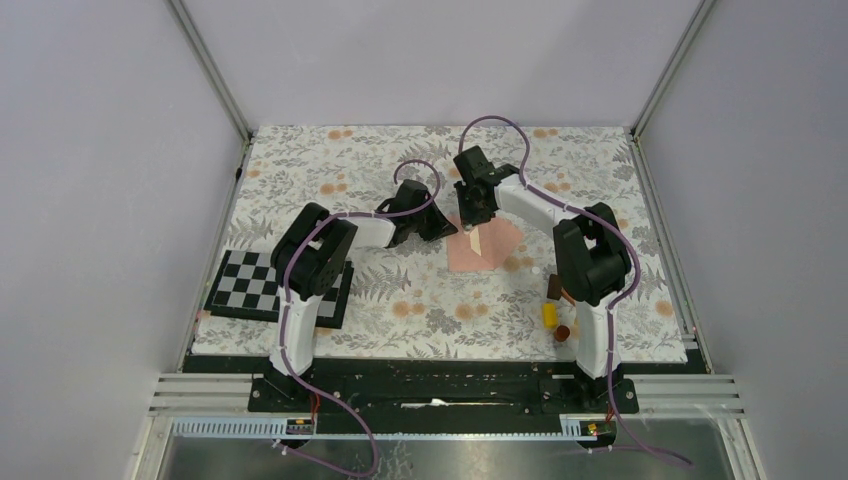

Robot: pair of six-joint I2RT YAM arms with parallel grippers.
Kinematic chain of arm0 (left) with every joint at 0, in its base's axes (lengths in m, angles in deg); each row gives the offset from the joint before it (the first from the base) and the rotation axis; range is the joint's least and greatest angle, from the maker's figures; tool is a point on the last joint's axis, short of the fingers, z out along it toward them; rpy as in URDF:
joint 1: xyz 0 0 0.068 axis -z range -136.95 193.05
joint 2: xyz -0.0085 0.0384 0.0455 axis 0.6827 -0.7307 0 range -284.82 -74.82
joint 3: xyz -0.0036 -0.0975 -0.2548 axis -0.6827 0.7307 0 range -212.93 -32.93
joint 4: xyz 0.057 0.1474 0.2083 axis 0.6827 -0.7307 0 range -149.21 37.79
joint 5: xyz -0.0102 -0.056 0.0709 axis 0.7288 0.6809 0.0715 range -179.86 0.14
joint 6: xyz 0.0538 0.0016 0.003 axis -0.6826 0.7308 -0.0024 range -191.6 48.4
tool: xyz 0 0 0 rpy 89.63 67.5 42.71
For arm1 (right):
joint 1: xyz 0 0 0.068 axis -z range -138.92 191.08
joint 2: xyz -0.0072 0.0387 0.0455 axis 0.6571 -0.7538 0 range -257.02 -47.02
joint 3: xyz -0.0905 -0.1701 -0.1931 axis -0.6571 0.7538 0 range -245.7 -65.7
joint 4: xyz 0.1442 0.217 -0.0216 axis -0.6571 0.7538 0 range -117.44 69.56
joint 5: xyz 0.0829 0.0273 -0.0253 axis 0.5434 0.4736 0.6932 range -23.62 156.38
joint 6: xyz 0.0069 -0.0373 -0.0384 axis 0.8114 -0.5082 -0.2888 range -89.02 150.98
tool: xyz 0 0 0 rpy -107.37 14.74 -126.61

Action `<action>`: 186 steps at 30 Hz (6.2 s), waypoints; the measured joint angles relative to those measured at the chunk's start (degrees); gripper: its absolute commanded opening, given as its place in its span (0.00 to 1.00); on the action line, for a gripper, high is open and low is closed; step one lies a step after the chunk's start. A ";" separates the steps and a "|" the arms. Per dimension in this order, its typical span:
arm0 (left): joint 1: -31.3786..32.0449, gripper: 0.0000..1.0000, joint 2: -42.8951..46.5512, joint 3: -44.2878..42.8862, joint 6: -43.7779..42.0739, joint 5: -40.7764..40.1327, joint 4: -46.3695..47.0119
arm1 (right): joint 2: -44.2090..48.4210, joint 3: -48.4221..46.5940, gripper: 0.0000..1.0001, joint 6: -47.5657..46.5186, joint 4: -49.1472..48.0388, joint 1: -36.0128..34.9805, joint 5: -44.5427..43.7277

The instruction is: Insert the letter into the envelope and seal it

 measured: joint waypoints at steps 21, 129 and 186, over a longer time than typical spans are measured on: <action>-0.02 0.00 0.00 0.00 0.98 -0.04 -0.15 | -0.07 2.97 0.00 -0.35 -2.64 -0.74 -0.44; -0.59 0.00 -0.28 1.42 5.46 0.87 1.95 | 3.85 11.26 0.00 0.57 -11.89 -4.98 -9.49; -0.96 0.00 -0.63 1.44 7.17 1.79 2.16 | 4.87 10.25 0.00 -2.67 -4.35 -4.79 -1.27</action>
